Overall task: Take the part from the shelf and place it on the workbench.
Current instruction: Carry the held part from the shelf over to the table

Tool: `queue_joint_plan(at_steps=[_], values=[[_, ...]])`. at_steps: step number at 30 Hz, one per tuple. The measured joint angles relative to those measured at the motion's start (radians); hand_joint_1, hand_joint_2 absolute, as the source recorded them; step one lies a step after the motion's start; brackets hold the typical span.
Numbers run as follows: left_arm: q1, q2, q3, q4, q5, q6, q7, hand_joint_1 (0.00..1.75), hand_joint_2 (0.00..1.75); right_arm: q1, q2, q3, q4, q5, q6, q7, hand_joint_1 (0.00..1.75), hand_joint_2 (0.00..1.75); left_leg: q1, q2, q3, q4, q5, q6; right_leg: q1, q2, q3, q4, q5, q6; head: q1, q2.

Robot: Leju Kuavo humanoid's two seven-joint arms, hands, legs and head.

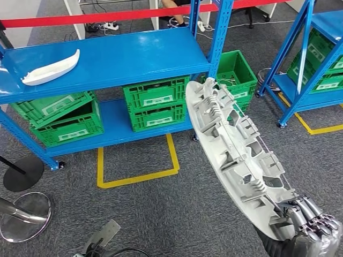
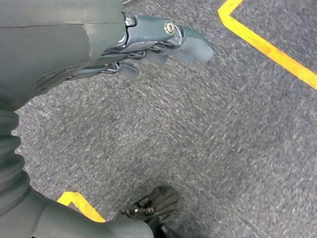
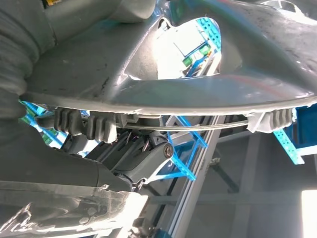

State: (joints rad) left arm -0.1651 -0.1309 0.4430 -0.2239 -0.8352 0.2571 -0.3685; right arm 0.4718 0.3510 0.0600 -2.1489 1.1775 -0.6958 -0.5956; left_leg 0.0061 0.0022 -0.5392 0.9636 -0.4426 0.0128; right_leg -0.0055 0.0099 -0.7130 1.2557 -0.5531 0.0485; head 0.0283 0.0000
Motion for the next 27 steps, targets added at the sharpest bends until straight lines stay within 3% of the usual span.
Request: queue_joint_plan(at_steps=[1, 2, 3, 5, 7, 11, 13, 15, 16, 17, 18, 19, 21, 23, 25, 27], values=[[0.001, 0.001, 0.0, 0.0, 0.001, 0.0, 0.0, 0.0, 1.75, 0.0, 0.0, 0.0, 0.001, -0.002, 0.0, 0.0, 1.69, 1.75, 0.0, 0.006, 0.0, 0.0, 0.0, 0.0, -0.002, -0.002, -0.017, 0.039, -0.01, 0.003, 0.0, 0.0], [0.002, 0.001, 0.001, 0.0, 0.003, 0.0, 0.0, 0.0, 1.75, 0.001, 0.0, 0.0, 0.002, -0.004, 0.0, 0.001, 1.69, 1.75, 0.0, 0.012, 0.0, 0.001, -0.001, -0.001, -0.003, -0.003, -0.016, 0.041, -0.001, 0.005, 0.0, 0.0], [0.003, 0.002, 0.001, 0.0, 0.004, 0.0, -0.001, 0.0, 1.75, 0.001, 0.0, 0.001, 0.002, -0.007, 0.0, 0.002, 1.69, 1.75, 0.001, 0.018, 0.001, 0.001, -0.002, -0.003, -0.005, -0.006, 0.005, 0.002, 0.024, 0.006, 0.0, 0.0], [0.003, 0.005, 0.002, 0.0, 0.007, 0.0, -0.002, 0.0, 1.75, 0.0, 0.0, 0.001, 0.004, -0.014, 0.0, 0.003, 1.69, 1.75, 0.0, 0.027, 0.004, 0.003, -0.006, -0.011, -0.005, -0.026, 0.081, -0.135, 0.081, 0.008, 0.001, 0.0], [0.003, 0.009, 0.004, 0.0, 0.008, 0.0, -0.002, 0.0, 1.75, -0.004, 0.0, 0.003, 0.007, -0.019, 0.0, 0.001, 1.69, 1.75, -0.004, 0.034, 0.005, 0.008, -0.01, -0.022, -0.003, -0.041, 0.131, -0.222, 0.102, -0.001, 0.0, 0.0], [0.002, 0.014, 0.008, -0.001, 0.007, 0.0, 0.002, 0.0, 1.75, -0.009, 0.001, 0.005, 0.016, -0.013, 0.0, 0.002, 1.69, 1.75, -0.004, 0.042, 0.001, 0.018, -0.019, -0.04, -0.001, -0.023, 0.13, -0.232, 0.104, -0.033, -0.003, 0.0], [0.001, 0.015, 0.008, -0.001, 0.004, -0.001, 0.007, 0.0, 1.75, -0.015, 0.001, 0.006, 0.017, 0.0, 0.0, 0.009, 1.69, 1.75, -0.003, 0.025, -0.033, 0.093, -0.069, -0.048, -0.003, -0.013, 0.127, -0.234, 0.108, -0.046, -0.006, 0.0], [0.003, 0.015, 0.008, -0.002, -0.002, -0.003, 0.012, 0.0, 1.75, -0.02, 0.001, 0.007, 0.017, 0.011, 0.0, 0.017, 1.69, 1.75, -0.003, 0.01, -0.1, 0.234, -0.136, -0.049, -0.001, -0.002, 0.123, -0.234, 0.11, -0.053, -0.008, 0.0], [0.005, 0.014, 0.008, -0.002, -0.004, -0.004, 0.015, 0.0, 1.75, -0.02, 0.001, 0.007, 0.017, 0.014, 0.0, 0.021, 1.69, 1.75, -0.003, 0.008, -0.128, 0.29, -0.153, -0.048, 0.0, 0.006, 0.122, -0.234, 0.111, -0.055, -0.009, 0.0], [0.006, 0.014, 0.008, -0.002, -0.004, -0.004, 0.015, 0.0, 1.75, -0.019, 0.001, 0.007, 0.017, 0.016, 0.0, 0.025, 1.69, 1.75, -0.003, 0.006, -0.141, 0.313, -0.15, -0.046, 0.002, 0.013, 0.121, -0.234, 0.111, -0.056, -0.009, 0.0], [0.007, 0.014, 0.008, -0.002, -0.004, -0.004, 0.015, 0.0, 1.75, -0.018, 0.001, 0.007, 0.017, 0.016, 0.0, 0.027, 1.69, 1.75, -0.004, 0.003, -0.134, 0.296, -0.128, -0.042, 0.003, 0.022, 0.121, -0.234, 0.112, -0.056, -0.008, 0.0], [0.008, 0.014, 0.008, -0.002, -0.004, -0.003, 0.014, 0.0, 1.75, -0.016, 0.001, 0.007, 0.017, 0.016, 0.0, 0.029, 1.69, 1.75, -0.005, -0.001, -0.109, 0.243, -0.093, -0.037, 0.003, 0.03, 0.122, -0.234, 0.114, -0.055, -0.009, 0.0], [0.007, 0.015, 0.009, -0.002, -0.004, 0.001, 0.01, 0.0, 1.75, -0.012, 0.001, 0.007, 0.015, 0.014, 0.0, 0.029, 1.69, 1.75, -0.006, -0.023, -0.039, 0.101, -0.031, -0.025, 0.005, 0.045, 0.121, -0.232, 0.115, -0.05, -0.009, 0.0], [0.007, 0.014, 0.009, -0.002, -0.005, 0.004, 0.004, 0.0, 1.75, -0.008, 0.001, 0.007, 0.013, 0.011, 0.0, 0.029, 1.69, 1.75, -0.007, -0.037, -0.004, 0.025, -0.015, -0.021, 0.007, 0.057, 0.117, -0.231, 0.118, -0.042, -0.008, 0.0], [0.007, 0.01, 0.009, -0.002, -0.006, 0.005, 0.001, 0.0, 1.75, -0.001, 0.001, 0.007, 0.01, 0.01, 0.0, 0.028, 1.69, 1.75, -0.007, -0.03, -0.001, 0.013, -0.013, -0.019, 0.006, 0.066, 0.112, -0.235, 0.123, -0.031, -0.008, 0.0], [0.006, 0.006, 0.009, -0.002, -0.006, 0.006, -0.001, 0.0, 1.75, 0.004, 0.001, 0.007, 0.008, 0.008, 0.0, 0.027, 1.69, 1.75, -0.003, -0.019, 0.0, 0.007, -0.005, -0.008, 0.005, 0.05, 0.096, -0.211, 0.106, -0.019, -0.005, 0.0]])
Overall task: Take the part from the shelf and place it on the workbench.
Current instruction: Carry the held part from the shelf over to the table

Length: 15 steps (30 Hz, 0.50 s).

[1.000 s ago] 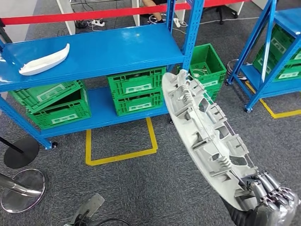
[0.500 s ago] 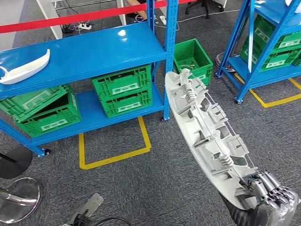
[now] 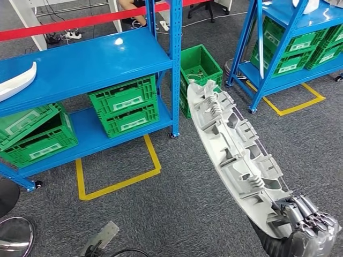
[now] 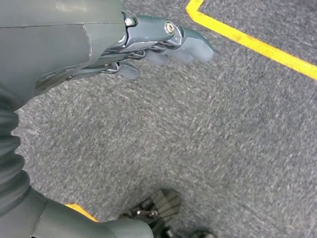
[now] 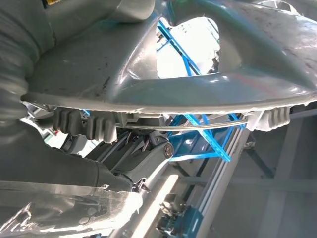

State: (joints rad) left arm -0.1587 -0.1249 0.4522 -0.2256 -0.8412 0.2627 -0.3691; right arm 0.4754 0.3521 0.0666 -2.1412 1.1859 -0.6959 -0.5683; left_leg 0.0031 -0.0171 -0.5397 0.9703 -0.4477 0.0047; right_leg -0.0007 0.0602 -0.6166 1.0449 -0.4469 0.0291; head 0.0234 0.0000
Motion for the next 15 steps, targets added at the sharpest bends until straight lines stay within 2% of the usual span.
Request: queue_joint_plan(at_steps=[1, 3, 4, 5, 6, 7, 8, 10, 11, 13, 15], values=[[0.0, -0.001, 0.0, 0.0, 0.0, 0.0, 0.0, 0.0, 1.75, 0.0, 0.0, 0.0, -0.001, 0.0, 0.0, 0.0, 1.69, 1.75, 0.002, 0.007, 0.0, -0.003, 0.003, 0.005, -0.001, -0.015, -0.019, 0.039, -0.025, 0.005, 0.002, 0.0], [0.003, 0.0, 0.002, 0.0, 0.0, 0.001, 0.0, 0.0, 1.75, 0.0, 0.0, 0.0, -0.001, -0.001, 0.0, -0.001, 1.69, 1.75, 0.003, 0.019, -0.002, -0.003, 0.005, 0.009, -0.005, -0.042, -0.073, 0.167, -0.095, 0.015, 0.005, 0.0], [0.005, 0.0, 0.002, 0.0, 0.0, 0.001, 0.0, 0.0, 1.75, 0.0, 0.0, 0.0, -0.001, -0.001, 0.0, -0.001, 1.69, 1.75, 0.003, 0.027, -0.003, -0.003, 0.005, 0.009, -0.007, -0.048, -0.096, 0.224, -0.119, 0.02, 0.005, 0.0], [0.007, -0.001, 0.003, 0.0, 0.0, 0.001, -0.001, 0.0, 1.75, 0.002, 0.0, -0.001, -0.001, -0.002, 0.0, -0.001, 1.69, 1.75, 0.003, 0.034, -0.003, -0.003, 0.005, 0.008, -0.009, -0.051, -0.105, 0.253, -0.127, 0.024, 0.005, 0.0], [0.008, -0.002, 0.004, 0.0, 0.0, 0.002, -0.001, 0.0, 1.75, 0.004, 0.0, -0.001, -0.001, -0.003, 0.0, -0.001, 1.69, 1.75, 0.004, 0.041, -0.003, -0.002, 0.006, 0.007, -0.012, -0.054, -0.093, 0.241, -0.116, 0.028, 0.005, 0.0], [0.008, -0.003, 0.005, 0.0, 0.0, 0.003, -0.002, 0.0, 1.75, 0.006, 0.0, -0.002, -0.002, -0.005, 0.0, -0.001, 1.69, 1.75, 0.006, 0.046, -0.003, -0.002, 0.006, 0.004, -0.014, -0.06, -0.06, 0.19, -0.091, 0.03, 0.005, 0.0], [0.008, -0.005, 0.006, 0.0, 0.0, 0.005, -0.003, 0.0, 1.75, 0.009, 0.0, -0.002, -0.003, -0.007, 0.0, -0.002, 1.69, 1.75, 0.007, 0.051, -0.002, 0.0, 0.006, -0.001, -0.017, -0.072, -0.015, 0.117, -0.063, 0.034, 0.005, 0.0], [0.008, -0.006, 0.008, 0.0, 0.0, 0.011, -0.005, 0.0, 1.75, 0.012, 0.0, -0.003, -0.006, -0.012, 0.0, -0.006, 1.69, 1.75, 0.005, 0.059, -0.002, 0.006, 0.002, -0.015, -0.018, -0.088, 0.052, 0.002, -0.031, 0.03, 0.004, 0.0], [0.008, -0.006, 0.009, 0.0, 0.0, 0.014, -0.006, 0.0, 1.75, 0.013, 0.0, -0.003, -0.008, -0.013, 0.0, -0.008, 1.69, 1.75, 0.004, 0.063, -0.002, 0.007, 0.002, -0.022, -0.017, -0.091, 0.064, -0.02, -0.028, 0.023, 0.003, 0.0], [0.008, -0.007, 0.01, 0.0, 0.0, 0.02, -0.008, 0.0, 1.75, 0.015, 0.0, -0.005, -0.012, -0.013, 0.0, -0.009, 1.69, 1.75, 0.005, 0.07, -0.003, 0.006, 0.006, -0.035, -0.013, -0.078, 0.06, -0.02, -0.024, 0.004, 0.001, 0.0], [0.008, -0.008, 0.011, 0.0, -0.001, 0.026, -0.009, 0.0, 1.75, 0.017, 0.0, -0.007, -0.017, -0.011, 0.0, -0.005, 1.69, 1.75, 0.009, 0.06, -0.011, 0.023, -0.01, -0.046, -0.013, -0.067, 0.054, -0.02, -0.018, -0.011, 0.0, 0.0]])
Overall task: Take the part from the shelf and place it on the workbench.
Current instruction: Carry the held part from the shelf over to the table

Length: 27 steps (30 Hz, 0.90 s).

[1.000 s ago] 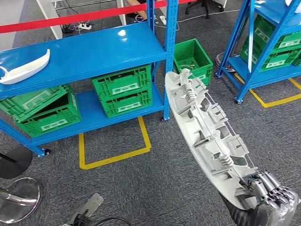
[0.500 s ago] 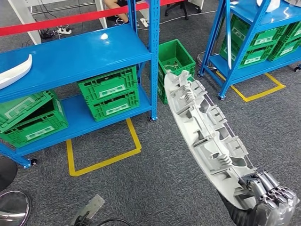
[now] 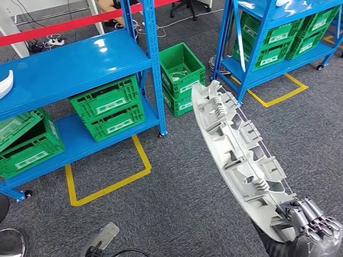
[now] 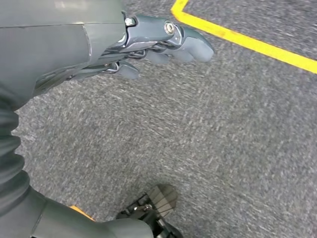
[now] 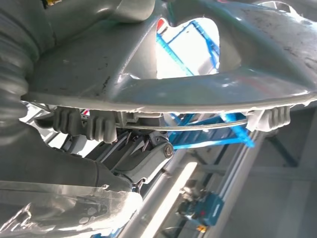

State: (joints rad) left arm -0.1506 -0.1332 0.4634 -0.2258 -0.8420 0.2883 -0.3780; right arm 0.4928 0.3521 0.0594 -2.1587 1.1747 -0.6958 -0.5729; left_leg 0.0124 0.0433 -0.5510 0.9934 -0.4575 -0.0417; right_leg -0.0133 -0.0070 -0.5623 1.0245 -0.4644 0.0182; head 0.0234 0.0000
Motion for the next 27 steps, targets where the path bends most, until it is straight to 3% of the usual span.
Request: queue_joint_plan(at_steps=[2, 4, 5, 6, 7, 9, 11, 14, 15, 17, 19, 20, 21, 22, 25, 27], values=[[0.001, -0.001, 0.002, 0.0, -0.002, 0.005, -0.002, 0.0, 1.75, 0.001, 0.0, -0.002, -0.008, 0.002, 0.0, 0.005, 1.69, 1.75, 0.002, -0.022, -0.042, 0.093, -0.059, -0.007, -0.001, 0.011, -0.005, -0.001, 0.006, -0.012, -0.002, 0.0], [0.005, -0.002, 0.003, 0.0, -0.003, 0.007, -0.005, 0.0, 1.75, 0.002, 0.0, -0.004, -0.013, 0.002, 0.0, 0.008, 1.69, 1.75, 0.001, -0.033, -0.109, 0.23, -0.12, -0.007, 0.001, 0.024, -0.011, -0.001, 0.009, -0.018, -0.002, 0.0], [0.007, -0.003, 0.004, 0.0, -0.003, 0.007, -0.007, 0.0, 1.75, 0.003, 0.0, -0.005, -0.015, 0.002, 0.0, 0.008, 1.69, 1.75, 0.001, -0.035, -0.13, 0.271, -0.128, -0.005, 0.002, 0.032, -0.013, -0.001, 0.01, -0.019, -0.002, 0.0], [0.008, -0.004, 0.004, 0.0, -0.004, 0.008, -0.008, 0.0, 1.75, 0.004, 0.0, -0.005, -0.016, 0.001, 0.0, 0.008, 1.69, 1.75, 0.0, -0.036, -0.134, 0.276, -0.116, -0.002, 0.003, 0.041, -0.014, -0.001, 0.01, -0.019, -0.002, 0.0], [0.009, -0.004, 0.004, 0.0, -0.005, 0.008, -0.009, 0.0, 1.75, 0.006, 0.0, -0.006, -0.017, -0.001, 0.0, 0.007, 1.69, 1.75, -0.001, -0.04, -0.118, 0.242, -0.087, 0.003, 0.004, 0.05, -0.014, -0.001, 0.011, -0.019, -0.002, 0.0], [0.009, -0.004, 0.004, 0.0, -0.012, 0.01, -0.01, 0.0, 1.75, 0.016, 0.0, -0.008, -0.025, -0.011, 0.0, 0.0, 1.69, 1.75, -0.003, -0.065, -0.054, 0.108, -0.018, 0.015, 0.004, 0.066, -0.013, 0.0, 0.012, -0.015, -0.002, 0.0], [0.009, -0.007, 0.004, 0.0, -0.022, 0.015, -0.011, 0.0, 1.75, 0.036, 0.0, -0.012, -0.046, -0.031, 0.0, -0.009, 1.69, 1.75, -0.005, -0.09, -0.008, 0.01, 0.009, 0.024, 0.004, 0.078, -0.018, 0.001, 0.014, -0.006, -0.001, 0.0], [0.01, -0.015, 0.004, 0.0, -0.027, 0.023, -0.018, 0.0, 1.75, 0.073, 0.0, -0.017, -0.082, -0.047, 0.0, -0.017, 1.69, 1.75, -0.007, -0.085, -0.002, -0.013, 0.011, 0.033, 0.0, 0.089, -0.027, -0.002, 0.017, 0.014, -0.001, 0.0], [0.009, -0.018, 0.005, 0.0, -0.027, 0.025, -0.019, 0.0, 1.75, 0.082, 0.0, -0.018, -0.089, -0.045, 0.0, -0.018, 1.69, 1.75, -0.006, -0.079, 0.0, -0.017, 0.014, 0.038, 0.0, 0.079, -0.033, 0.007, 0.011, 0.019, 0.001, 0.0], [0.008, -0.021, 0.005, 0.0, -0.029, 0.028, -0.019, 0.0, 1.75, 0.09, 0.0, -0.019, -0.098, -0.04, 0.0, -0.018, 1.69, 1.75, -0.003, -0.062, 0.002, -0.022, 0.017, 0.049, 0.001, 0.043, -0.073, 0.085, -0.033, 0.026, 0.006, 0.0], [0.01, -0.023, 0.005, 0.0, -0.034, 0.03, -0.015, 0.0, 1.75, 0.093, 0.0, -0.019, -0.105, -0.039, 0.0, -0.015, 1.69, 1.75, -0.004, -0.045, 0.002, -0.022, 0.015, 0.053, 0.001, 0.019, -0.138, 0.218, -0.094, 0.033, 0.009, 0.0], [0.012, -0.024, 0.005, 0.0, -0.035, 0.031, -0.013, 0.0, 1.75, 0.096, 0.0, -0.02, -0.107, -0.039, 0.0, -0.012, 1.69, 1.75, -0.005, -0.036, 0.002, -0.022, 0.015, 0.054, 0.001, 0.017, -0.161, 0.265, -0.108, 0.035, 0.008, 0.0], [0.012, -0.024, 0.005, 0.0, -0.035, 0.031, -0.012, 0.0, 1.75, 0.1, 0.0, -0.02, -0.11, -0.039, 0.0, -0.009, 1.69, 1.75, -0.005, -0.029, 0.003, -0.022, 0.014, 0.053, 0.001, 0.015, -0.166, 0.276, -0.103, 0.037, 0.009, 0.0], [0.012, -0.025, 0.005, 0.0, -0.035, 0.032, -0.011, 0.0, 1.75, 0.103, 0.0, -0.02, -0.112, -0.039, 0.0, -0.007, 1.69, 1.75, -0.005, -0.022, 0.004, -0.022, 0.013, 0.052, 0.001, 0.012, -0.15, 0.246, -0.081, 0.038, 0.009, 0.0], [0.011, -0.028, 0.005, 0.0, -0.035, 0.032, -0.012, 0.0, 1.75, 0.107, 0.0, -0.02, -0.118, -0.039, 0.0, -0.007, 1.69, 1.75, -0.009, -0.007, 0.009, -0.017, 0.007, 0.041, 0.002, -0.019, -0.041, 0.049, -0.003, 0.033, 0.008, 0.0], [0.01, -0.027, 0.006, 0.0, -0.032, 0.031, -0.012, 0.0, 1.75, 0.105, 0.0, -0.02, -0.12, -0.039, 0.0, -0.013, 1.69, 1.75, -0.014, 0.0, 0.011, -0.014, 0.004, 0.03, 0.004, -0.025, -0.014, 0.002, 0.005, 0.021, 0.005, 0.0]])
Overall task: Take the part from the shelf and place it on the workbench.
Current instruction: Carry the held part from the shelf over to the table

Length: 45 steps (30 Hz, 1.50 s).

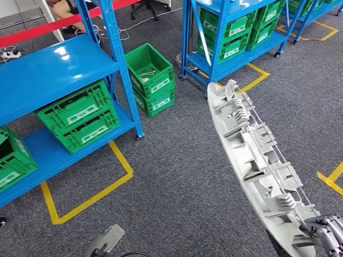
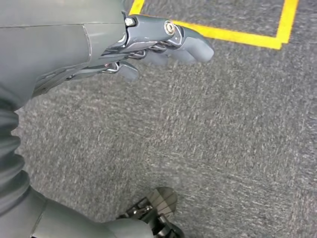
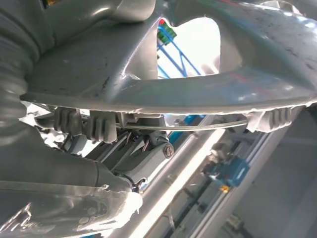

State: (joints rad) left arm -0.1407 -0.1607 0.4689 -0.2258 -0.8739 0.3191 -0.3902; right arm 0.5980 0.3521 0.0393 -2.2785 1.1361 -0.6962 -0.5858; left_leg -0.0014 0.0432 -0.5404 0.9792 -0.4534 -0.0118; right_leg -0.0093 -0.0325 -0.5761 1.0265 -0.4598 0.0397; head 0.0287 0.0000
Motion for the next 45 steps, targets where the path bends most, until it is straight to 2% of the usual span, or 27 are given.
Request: queue_joint_plan(at_steps=[2, 4, 7, 8, 9, 10, 11, 13, 14, 17, 19, 20, 22, 24, 25, 26, 27, 29, 31, 34, 36, 38, 39, 40, 41, 43, 45], values=[[-0.002, 0.001, 0.0, 0.0, 0.005, -0.004, 0.0, 0.0, 1.75, -0.007, 0.0, 0.0, 0.002, 0.006, 0.0, -0.002, 1.69, 1.75, 0.002, 0.006, 0.0, 0.0, 0.0, -0.01, 0.001, 0.015, -0.003, 0.001, 0.005, -0.015, -0.002, 0.0], [-0.005, 0.004, 0.001, 0.0, 0.008, -0.007, 0.001, 0.0, 1.75, -0.021, 0.0, 0.0, 0.006, 0.015, 0.0, 0.003, 1.69, 1.75, 0.005, -0.007, -0.012, 0.028, -0.024, -0.02, -0.001, 0.026, -0.007, 0.0, 0.009, -0.028, -0.004, 0.0], [-0.005, 0.006, 0.002, 0.0, 0.012, -0.007, 0.001, 0.0, 1.75, -0.038, 0.0, 0.0, 0.014, 0.02, 0.0, 0.006, 1.69, 1.75, 0.006, -0.032, -0.098, 0.212, -0.121, -0.026, -0.002, 0.042, -0.012, -0.001, 0.013, -0.039, -0.007, 0.0], [-0.004, 0.007, 0.003, 0.0, 0.012, -0.008, 0.001, 0.0, 1.75, -0.041, 0.0, 0.0, 0.016, 0.02, 0.0, 0.006, 1.69, 1.75, 0.006, -0.035, -0.127, 0.27, -0.14, -0.026, -0.002, 0.049, -0.013, -0.001, 0.013, -0.04, -0.008, 0.0], [-0.003, 0.008, 0.004, 0.0, 0.012, -0.008, 0.001, 0.0, 1.75, -0.042, 0.0, 0.0, 0.019, 0.021, 0.0, 0.006, 1.69, 1.75, 0.006, -0.036, -0.142, 0.297, -0.14, -0.026, -0.001, 0.057, -0.014, -0.001, 0.014, -0.04, -0.008, 0.0], [-0.003, 0.008, 0.005, 0.0, 0.012, -0.008, 0.001, 0.0, 1.75, -0.042, 0.0, 0.0, 0.021, 0.021, 0.0, 0.006, 1.69, 1.75, 0.006, -0.037, -0.137, 0.282, -0.119, -0.024, -0.001, 0.065, -0.014, -0.001, 0.014, -0.04, -0.008, 0.0], [-0.004, 0.009, 0.006, 0.0, 0.013, -0.008, 0.001, 0.0, 1.75, -0.043, 0.0, 0.0, 0.023, 0.022, 0.0, 0.006, 1.69, 1.75, 0.006, -0.041, -0.114, 0.231, -0.083, -0.021, -0.002, 0.073, -0.013, -0.001, 0.015, -0.039, -0.008, 0.0], [-0.005, 0.011, 0.008, 0.0, 0.015, -0.009, 0.001, 0.0, 1.75, -0.047, 0.0, 0.0, 0.026, 0.024, 0.0, 0.007, 1.69, 1.75, 0.008, -0.062, -0.049, 0.092, -0.019, -0.015, -0.001, 0.089, -0.014, 0.001, 0.016, -0.034, -0.008, 0.0], [-0.006, 0.012, 0.009, 0.0, 0.016, -0.011, 0.003, 0.0, 1.75, -0.051, 0.0, 0.001, 0.027, 0.027, 0.0, 0.008, 1.69, 1.75, 0.009, -0.072, -0.026, 0.043, -0.004, -0.013, 0.0, 0.097, -0.017, 0.003, 0.017, -0.029, -0.007, 0.0], [-0.008, 0.014, 0.016, 0.0, 0.019, -0.019, 0.011, 0.0, 1.75, -0.067, 0.0, 0.003, 0.036, 0.031, 0.0, 0.009, 1.69, 1.75, 0.007, -0.072, -0.015, 0.008, -0.001, -0.002, -0.001, 0.113, -0.025, -0.001, 0.023, -0.01, -0.007, 0.0], [-0.011, 0.017, 0.02, 0.0, 0.023, -0.022, 0.015, 0.0, 1.75, -0.08, 0.0, 0.003, 0.045, 0.025, 0.0, 0.005, 1.69, 1.75, 0.009, -0.062, -0.014, 0.003, 0.004, 0.012, -0.002, 0.096, -0.039, 0.019, 0.009, 0.0, -0.004, 0.0], [-0.011, 0.019, 0.023, 0.0, 0.025, -0.023, 0.016, 0.0, 1.75, -0.089, 0.0, 0.003, 0.05, 0.02, 0.0, 0.002, 1.69, 1.75, 0.01, -0.055, -0.013, 0.001, 0.006, 0.018, -0.002, 0.079, -0.058, 0.057, -0.013, 0.004, -0.002, 0.0], [-0.008, 0.024, 0.028, 0.0, 0.029, -0.024, 0.017, 0.0, 1.75, -0.107, 0.0, 0.003, 0.064, 0.008, 0.0, -0.007, 1.69, 1.75, 0.008, -0.043, -0.013, 0.001, 0.005, 0.024, -0.001, 0.049, -0.119, 0.185, -0.075, 0.008, 0.002, 0.0], [-0.005, 0.029, 0.032, 0.0, 0.031, -0.025, 0.016, 0.0, 1.75, -0.12, 0.0, 0.003, 0.08, 0.001, 0.0, -0.014, 1.69, 1.75, 0.006, -0.03, -0.012, 0.001, 0.004, 0.025, -0.001, 0.041, -0.164, 0.278, -0.101, 0.01, 0.002, 0.0], [-0.004, 0.03, 0.035, 0.0, 0.033, -0.025, 0.016, 0.0, 1.75, -0.124, 0.0, 0.003, 0.087, 0.0, 0.0, -0.016, 1.69, 1.75, 0.006, -0.024, -0.011, 0.001, 0.004, 0.025, -0.001, 0.04, -0.161, 0.273, -0.088, 0.01, 0.002, 0.0], [-0.004, 0.031, 0.038, 0.0, 0.034, -0.026, 0.015, 0.0, 1.75, -0.127, 0.0, 0.003, 0.092, 0.0, 0.0, -0.016, 1.69, 1.75, 0.005, -0.019, -0.009, 0.002, 0.002, 0.024, -0.001, 0.036, -0.138, 0.228, -0.059, 0.008, 0.002, 0.0], [-0.004, 0.032, 0.04, 0.0, 0.036, -0.026, 0.014, 0.0, 1.75, -0.129, 0.0, 0.003, 0.095, -0.001, 0.0, -0.015, 1.69, 1.75, 0.005, -0.014, -0.006, 0.002, 0.0, 0.021, -0.001, 0.026, -0.099, 0.157, -0.026, 0.007, 0.002, 0.0], [-0.004, 0.034, 0.044, 0.0, 0.036, -0.025, 0.011, 0.0, 1.75, -0.133, 0.0, 0.003, 0.1, -0.003, 0.0, -0.012, 1.69, 1.75, 0.0, -0.008, -0.003, 0.006, -0.005, 0.013, 0.003, 0.001, -0.034, 0.038, 0.011, 0.001, 0.001, 0.0], [-0.004, 0.035, 0.047, 0.0, 0.033, -0.023, 0.007, 0.0, 1.75, -0.134, 0.0, 0.002, 0.102, -0.009, 0.0, -0.008, 1.69, 1.75, -0.005, 0.0, -0.003, 0.008, -0.007, 0.005, 0.008, -0.003, -0.019, 0.007, 0.011, -0.008, -0.001, 0.0], [-0.004, 0.028, 0.048, 0.0, 0.021, -0.017, -0.005, 0.0, 1.75, -0.107, 0.0, -0.004, 0.091, -0.039, 0.0, -0.015, 1.69, 1.75, -0.002, 0.002, -0.007, 0.022, -0.024, -0.007, 0.005, 0.018, -0.022, 0.006, 0.015, -0.025, -0.004, 0.0], [-0.001, 0.02, 0.048, 0.0, 0.017, -0.007, -0.018, 0.0, 1.75, -0.076, 0.0, -0.01, 0.069, -0.058, 0.0, -0.02, 1.69, 1.75, 0.0, -0.018, -0.044, 0.106, -0.078, -0.016, 0.001, 0.029, -0.023, 0.004, 0.017, -0.035, -0.007, 0.0], [0.004, 0.01, 0.048, 0.0, 0.016, 0.003, -0.029, 0.0, 1.75, -0.053, 0.0, -0.013, 0.044, -0.048, 0.0, -0.006, 1.69, 1.75, 0.001, -0.031, -0.111, 0.247, -0.142, -0.019, 0.0, 0.043, -0.025, 0.004, 0.017, -0.04, -0.008, 0.0], [0.008, 0.006, 0.048, 0.0, 0.016, 0.007, -0.033, 0.0, 1.75, -0.043, 0.0, -0.014, 0.033, -0.034, 0.0, 0.005, 1.69, 1.75, 0.002, -0.033, -0.134, 0.293, -0.154, -0.02, 0.0, 0.052, -0.026, 0.004, 0.017, -0.04, -0.008, 0.0], [0.01, 0.001, 0.048, 0.0, 0.017, 0.01, -0.035, 0.0, 1.75, -0.034, 0.0, -0.014, 0.023, -0.018, 0.0, 0.017, 1.69, 1.75, 0.002, -0.034, -0.142, 0.305, -0.146, -0.019, 0.0, 0.061, -0.026, 0.004, 0.018, -0.04, -0.008, 0.0], [0.011, -0.002, 0.048, 0.0, 0.017, 0.014, -0.035, 0.0, 1.75, -0.027, 0.0, -0.014, 0.014, -0.005, 0.0, 0.026, 1.69, 1.75, 0.003, -0.037, -0.129, 0.275, -0.119, -0.018, -0.001, 0.071, -0.026, 0.004, 0.018, -0.039, -0.008, 0.0], [0.01, -0.008, 0.049, 0.0, 0.017, 0.02, -0.035, 0.0, 1.75, -0.016, 0.0, -0.014, -0.005, 0.015, 0.0, 0.038, 1.69, 1.75, 0.006, -0.056, -0.066, 0.141, -0.048, -0.016, -0.001, 0.089, -0.025, 0.005, 0.019, -0.034, -0.008, 0.0], [0.009, -0.012, 0.049, 0.0, 0.018, 0.026, -0.036, 0.0, 1.75, -0.008, 0.0, -0.014, -0.028, 0.027, 0.0, 0.045, 1.69, 1.75, 0.009, -0.079, -0.018, 0.037, -0.016, -0.012, 0.001, 0.105, -0.029, 0.008, 0.021, -0.025, -0.009, 0.0]])
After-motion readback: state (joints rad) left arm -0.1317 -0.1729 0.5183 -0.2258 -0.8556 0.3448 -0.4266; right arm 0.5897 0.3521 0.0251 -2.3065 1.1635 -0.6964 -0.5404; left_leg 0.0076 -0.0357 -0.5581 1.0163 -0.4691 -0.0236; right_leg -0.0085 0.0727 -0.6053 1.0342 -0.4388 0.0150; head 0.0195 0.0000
